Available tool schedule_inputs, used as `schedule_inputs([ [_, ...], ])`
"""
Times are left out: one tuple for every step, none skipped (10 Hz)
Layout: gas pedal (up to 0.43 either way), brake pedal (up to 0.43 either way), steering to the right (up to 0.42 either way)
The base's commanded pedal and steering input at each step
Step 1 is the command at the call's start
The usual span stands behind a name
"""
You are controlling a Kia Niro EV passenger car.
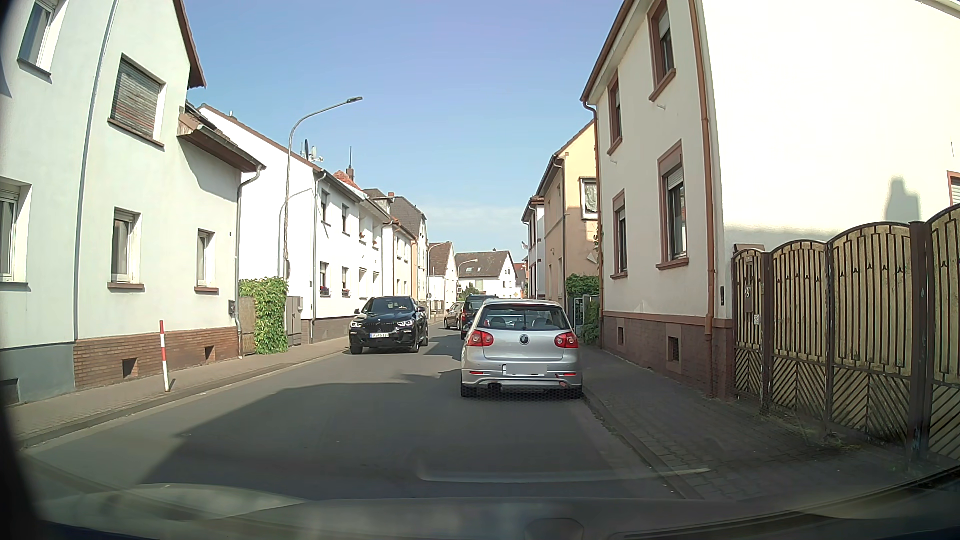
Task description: Follow the waypoints while adhering to traffic rules and regulations
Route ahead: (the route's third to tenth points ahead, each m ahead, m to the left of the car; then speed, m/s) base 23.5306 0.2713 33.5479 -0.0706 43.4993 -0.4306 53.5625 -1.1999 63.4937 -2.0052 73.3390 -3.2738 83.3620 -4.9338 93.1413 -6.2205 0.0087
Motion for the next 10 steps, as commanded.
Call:
schedule_inputs([
  [0.0,0.189,-0.014],
  [0.0,0.189,-0.014],
  [0.0,0.189,-0.014],
  [0.0,0.189,-0.014],
  [0.0,0.189,-0.014],
  [0.0,0.189,-0.014],
  [0.0,0.189,-0.014],
  [0.0,0.177,-0.014],
  [0.0,0.03,-0.014],
  [0.0,0.03,-0.014],
])
